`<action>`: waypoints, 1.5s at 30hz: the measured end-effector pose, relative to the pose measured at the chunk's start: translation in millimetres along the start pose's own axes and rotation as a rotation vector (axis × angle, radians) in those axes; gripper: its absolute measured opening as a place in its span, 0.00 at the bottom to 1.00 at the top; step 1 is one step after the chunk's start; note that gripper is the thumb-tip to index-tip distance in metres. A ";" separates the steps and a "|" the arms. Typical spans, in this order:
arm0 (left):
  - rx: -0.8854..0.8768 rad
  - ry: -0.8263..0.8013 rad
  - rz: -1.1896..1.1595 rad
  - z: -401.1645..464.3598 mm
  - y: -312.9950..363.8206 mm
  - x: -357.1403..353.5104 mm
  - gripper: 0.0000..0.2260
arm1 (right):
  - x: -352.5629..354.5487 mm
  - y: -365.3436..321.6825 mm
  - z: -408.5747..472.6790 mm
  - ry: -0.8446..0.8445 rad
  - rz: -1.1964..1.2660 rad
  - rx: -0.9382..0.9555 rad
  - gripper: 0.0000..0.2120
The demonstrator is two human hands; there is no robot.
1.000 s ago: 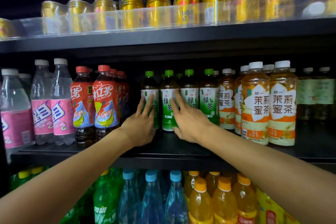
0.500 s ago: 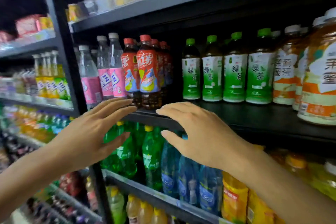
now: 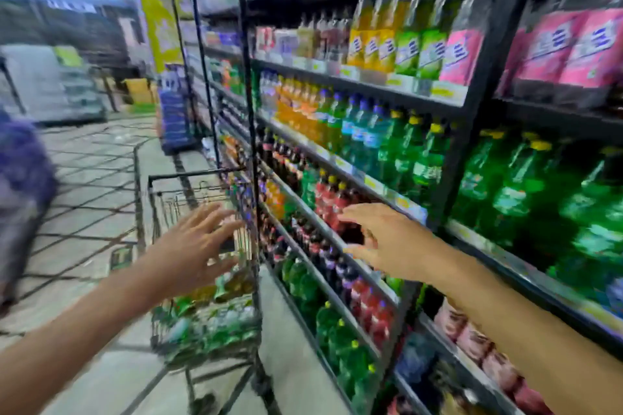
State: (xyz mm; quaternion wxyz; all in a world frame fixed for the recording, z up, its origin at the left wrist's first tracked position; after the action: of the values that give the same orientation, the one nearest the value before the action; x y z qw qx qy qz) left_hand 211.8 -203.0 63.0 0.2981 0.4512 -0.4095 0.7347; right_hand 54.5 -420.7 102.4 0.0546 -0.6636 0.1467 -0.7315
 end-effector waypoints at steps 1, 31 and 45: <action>0.039 -0.053 0.010 -24.6 -25.0 -28.8 0.30 | -22.6 -14.6 20.8 -0.034 0.003 0.005 0.29; 0.676 -1.036 -0.598 -45.5 -152.3 -552.9 0.34 | -537.2 32.3 385.5 -0.826 0.401 -0.177 0.33; 1.167 -1.139 -0.843 -99.6 -155.7 -760.4 0.40 | -729.7 65.6 409.3 -0.889 0.533 -0.537 0.31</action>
State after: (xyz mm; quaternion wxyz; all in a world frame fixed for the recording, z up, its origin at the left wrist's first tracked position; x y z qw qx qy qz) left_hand 611.5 -92.6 -600.6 0.0194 0.9362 0.1397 0.3220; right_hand 533.6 -340.9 -582.1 0.1230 -0.8376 0.4520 -0.2809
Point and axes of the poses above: each hand's wrist, its own z-axis towards the middle knuckle, its own x-axis out of the back of the hand, y = z × x, the point moved 9 cm from there along z, towards the middle knuckle, and after that the axes turned 5 degrees about z, right-handed, at the moved point
